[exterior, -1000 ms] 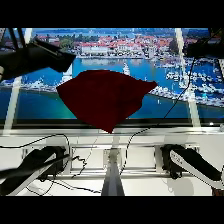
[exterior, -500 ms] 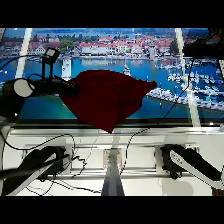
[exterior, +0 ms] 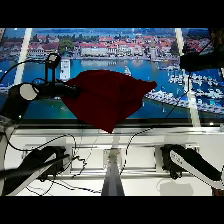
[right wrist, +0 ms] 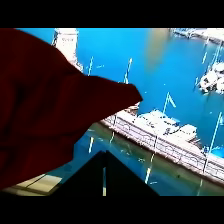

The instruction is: Fold the clothes and pants, and hang the long-sleeved shirts on hangers.

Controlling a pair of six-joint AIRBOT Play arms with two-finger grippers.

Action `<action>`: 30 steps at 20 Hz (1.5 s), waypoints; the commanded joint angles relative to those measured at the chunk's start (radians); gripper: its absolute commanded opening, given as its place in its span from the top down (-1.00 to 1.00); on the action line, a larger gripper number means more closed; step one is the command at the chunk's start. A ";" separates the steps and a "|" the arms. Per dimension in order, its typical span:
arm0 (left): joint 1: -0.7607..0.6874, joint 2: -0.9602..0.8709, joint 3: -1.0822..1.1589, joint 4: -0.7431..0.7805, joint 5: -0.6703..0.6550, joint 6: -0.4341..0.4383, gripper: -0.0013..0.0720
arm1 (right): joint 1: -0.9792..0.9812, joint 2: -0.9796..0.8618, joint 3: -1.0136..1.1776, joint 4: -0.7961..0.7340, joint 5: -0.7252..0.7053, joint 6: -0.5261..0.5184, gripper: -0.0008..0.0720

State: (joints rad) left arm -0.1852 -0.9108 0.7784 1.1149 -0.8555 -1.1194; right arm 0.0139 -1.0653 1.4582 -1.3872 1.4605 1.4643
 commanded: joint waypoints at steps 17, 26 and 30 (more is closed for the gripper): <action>-0.071 -0.004 -0.002 -0.017 0.044 0.000 -0.92 | 0.000 0.009 -0.033 0.083 0.380 0.261 0.94; -0.112 -0.007 -0.002 -0.016 0.044 -0.031 -0.92 | 0.006 0.077 -0.448 0.309 0.089 0.132 0.94; -0.112 -0.007 -0.002 -0.020 0.045 -0.066 -0.93 | 0.129 0.117 -0.690 0.391 -0.185 0.058 0.94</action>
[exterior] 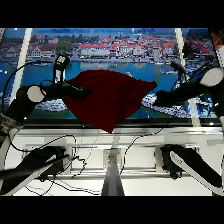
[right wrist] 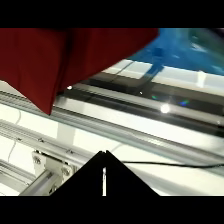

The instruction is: Fold the clothes and pants, and hang the long-sleeved shirts on hangers.

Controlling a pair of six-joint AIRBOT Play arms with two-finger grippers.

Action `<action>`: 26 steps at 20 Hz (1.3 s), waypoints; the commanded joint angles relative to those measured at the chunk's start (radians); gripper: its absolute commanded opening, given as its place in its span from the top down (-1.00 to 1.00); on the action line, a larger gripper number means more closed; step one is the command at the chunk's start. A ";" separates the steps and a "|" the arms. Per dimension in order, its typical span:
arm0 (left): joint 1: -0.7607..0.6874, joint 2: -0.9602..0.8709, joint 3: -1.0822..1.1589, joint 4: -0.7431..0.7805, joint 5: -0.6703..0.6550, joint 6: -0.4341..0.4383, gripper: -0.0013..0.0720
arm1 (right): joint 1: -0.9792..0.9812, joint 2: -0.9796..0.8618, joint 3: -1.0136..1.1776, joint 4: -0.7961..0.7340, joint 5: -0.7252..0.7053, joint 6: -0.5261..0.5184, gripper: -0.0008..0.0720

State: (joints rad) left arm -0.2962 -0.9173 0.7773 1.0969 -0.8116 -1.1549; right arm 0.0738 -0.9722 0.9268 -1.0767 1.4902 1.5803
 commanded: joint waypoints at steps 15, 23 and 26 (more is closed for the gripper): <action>-0.001 -0.001 0.000 -0.002 -0.049 -0.130 -0.92 | 0.449 -0.074 -0.407 0.250 -0.923 -0.030 -0.23; -0.001 -0.001 0.000 -0.002 -0.048 -0.171 -0.93 | 0.450 -0.288 -0.241 0.201 -0.823 -0.241 -0.28; -0.001 -0.001 0.000 -0.002 -0.045 -0.170 -0.92 | 0.450 -0.337 -0.204 0.202 -0.785 -0.303 -0.27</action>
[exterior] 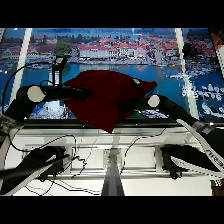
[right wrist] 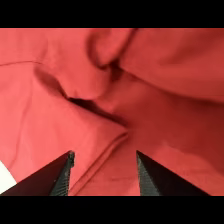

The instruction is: Fold the clothes and pants, and hang the long-sleeved shirts on hangers.

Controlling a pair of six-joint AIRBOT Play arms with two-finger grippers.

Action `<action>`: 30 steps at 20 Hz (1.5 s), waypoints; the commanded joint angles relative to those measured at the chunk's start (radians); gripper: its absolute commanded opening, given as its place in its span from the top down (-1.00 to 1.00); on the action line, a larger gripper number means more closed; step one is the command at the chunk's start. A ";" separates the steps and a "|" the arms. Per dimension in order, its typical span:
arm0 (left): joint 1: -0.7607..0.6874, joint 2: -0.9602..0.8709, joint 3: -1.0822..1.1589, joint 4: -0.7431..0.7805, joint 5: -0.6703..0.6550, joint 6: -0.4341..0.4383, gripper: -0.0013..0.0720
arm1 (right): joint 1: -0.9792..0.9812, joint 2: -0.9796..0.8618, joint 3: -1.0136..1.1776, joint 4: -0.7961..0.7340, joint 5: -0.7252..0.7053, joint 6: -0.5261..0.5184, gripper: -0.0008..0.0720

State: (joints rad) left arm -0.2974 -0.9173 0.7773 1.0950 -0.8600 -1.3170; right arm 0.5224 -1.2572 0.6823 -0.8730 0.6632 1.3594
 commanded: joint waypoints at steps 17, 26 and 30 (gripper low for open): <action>0.000 -0.001 0.000 0.000 0.004 -0.008 -0.92 | 0.002 -0.148 0.043 0.233 -0.011 -0.233 0.64; 0.000 -0.001 0.000 0.000 0.011 -0.039 -0.92 | -0.006 -0.096 0.135 0.243 -0.001 -0.332 0.94; 0.001 0.001 0.003 0.000 0.054 -0.060 -0.92 | -0.093 0.050 0.240 0.031 0.000 -0.269 0.94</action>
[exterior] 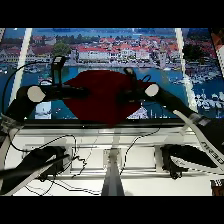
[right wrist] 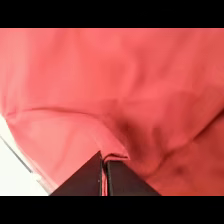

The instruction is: Fold the clothes and pants, and hang the long-sleeved shirts on hangers.

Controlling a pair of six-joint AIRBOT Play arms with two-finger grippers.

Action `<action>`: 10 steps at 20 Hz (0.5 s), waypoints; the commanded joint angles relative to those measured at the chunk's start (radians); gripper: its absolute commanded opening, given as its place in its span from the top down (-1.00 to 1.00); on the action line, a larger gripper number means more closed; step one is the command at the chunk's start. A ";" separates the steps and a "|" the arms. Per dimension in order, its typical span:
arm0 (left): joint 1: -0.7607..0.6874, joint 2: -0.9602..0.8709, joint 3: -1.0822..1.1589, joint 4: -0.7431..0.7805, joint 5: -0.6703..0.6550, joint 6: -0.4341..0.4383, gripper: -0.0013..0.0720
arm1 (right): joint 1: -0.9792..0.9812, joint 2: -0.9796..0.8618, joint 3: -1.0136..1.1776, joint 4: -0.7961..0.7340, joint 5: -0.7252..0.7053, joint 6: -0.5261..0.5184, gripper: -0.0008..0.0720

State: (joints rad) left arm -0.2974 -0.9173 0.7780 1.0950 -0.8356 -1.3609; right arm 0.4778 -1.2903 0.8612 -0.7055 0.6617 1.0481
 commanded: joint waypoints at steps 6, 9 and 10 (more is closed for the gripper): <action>0.028 0.012 0.002 -0.003 0.109 -0.068 -0.93 | -0.335 0.434 0.104 -0.333 0.068 0.138 0.94; 0.028 0.011 0.000 -0.003 0.110 -0.068 -0.92 | -0.456 0.582 0.104 -0.414 0.096 0.138 0.94; 0.028 0.007 0.000 -0.003 0.110 -0.068 -0.92 | -0.488 0.616 0.104 -0.441 0.107 0.138 0.94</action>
State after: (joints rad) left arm -0.2722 -0.9070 0.7792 1.0912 -0.7391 -1.4216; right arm 0.0971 -0.8017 0.9596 -1.0473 0.7383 1.1740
